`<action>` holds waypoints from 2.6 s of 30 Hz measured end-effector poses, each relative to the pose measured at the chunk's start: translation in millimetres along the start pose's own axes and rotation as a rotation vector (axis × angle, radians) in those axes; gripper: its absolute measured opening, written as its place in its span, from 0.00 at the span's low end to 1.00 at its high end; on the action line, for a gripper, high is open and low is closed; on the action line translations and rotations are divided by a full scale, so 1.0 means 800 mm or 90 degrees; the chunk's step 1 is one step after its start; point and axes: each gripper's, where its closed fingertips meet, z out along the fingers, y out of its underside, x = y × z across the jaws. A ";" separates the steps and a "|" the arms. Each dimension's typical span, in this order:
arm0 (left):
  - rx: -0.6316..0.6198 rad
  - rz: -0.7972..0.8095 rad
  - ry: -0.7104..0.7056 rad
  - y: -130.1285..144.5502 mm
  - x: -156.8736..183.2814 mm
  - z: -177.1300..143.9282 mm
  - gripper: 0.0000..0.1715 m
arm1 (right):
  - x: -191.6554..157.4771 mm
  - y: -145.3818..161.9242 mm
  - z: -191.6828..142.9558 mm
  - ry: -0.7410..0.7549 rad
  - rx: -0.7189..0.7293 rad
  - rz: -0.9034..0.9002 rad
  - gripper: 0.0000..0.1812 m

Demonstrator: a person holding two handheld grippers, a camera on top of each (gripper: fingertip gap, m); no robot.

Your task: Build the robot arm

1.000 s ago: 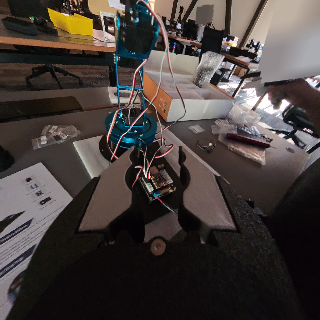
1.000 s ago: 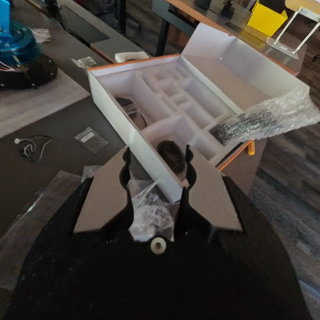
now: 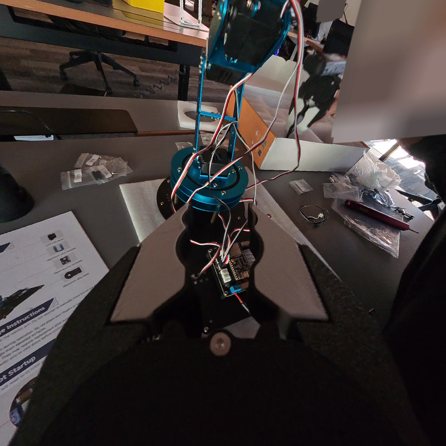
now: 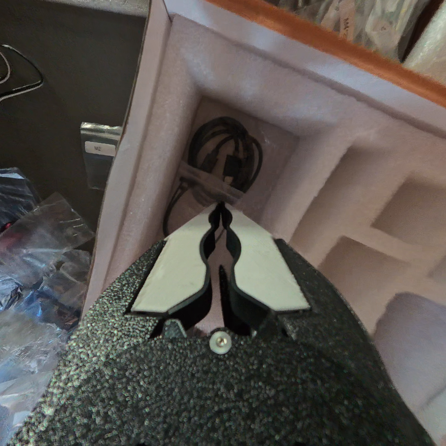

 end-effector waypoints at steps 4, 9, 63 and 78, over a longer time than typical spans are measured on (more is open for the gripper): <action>-0.001 0.007 0.011 0.003 0.005 0.004 0.25 | -0.012 -0.020 -0.012 0.017 0.043 -0.112 0.04; -0.014 0.028 0.025 0.007 0.019 0.007 0.25 | -0.019 -0.024 0.032 -0.014 -0.043 -0.216 0.18; 0.045 0.071 0.067 -0.014 0.049 -0.018 0.23 | 0.068 0.248 -0.277 0.482 0.060 0.443 0.00; 0.050 0.095 0.061 -0.024 0.061 -0.022 0.23 | 0.183 0.143 -0.375 0.524 0.068 0.368 0.00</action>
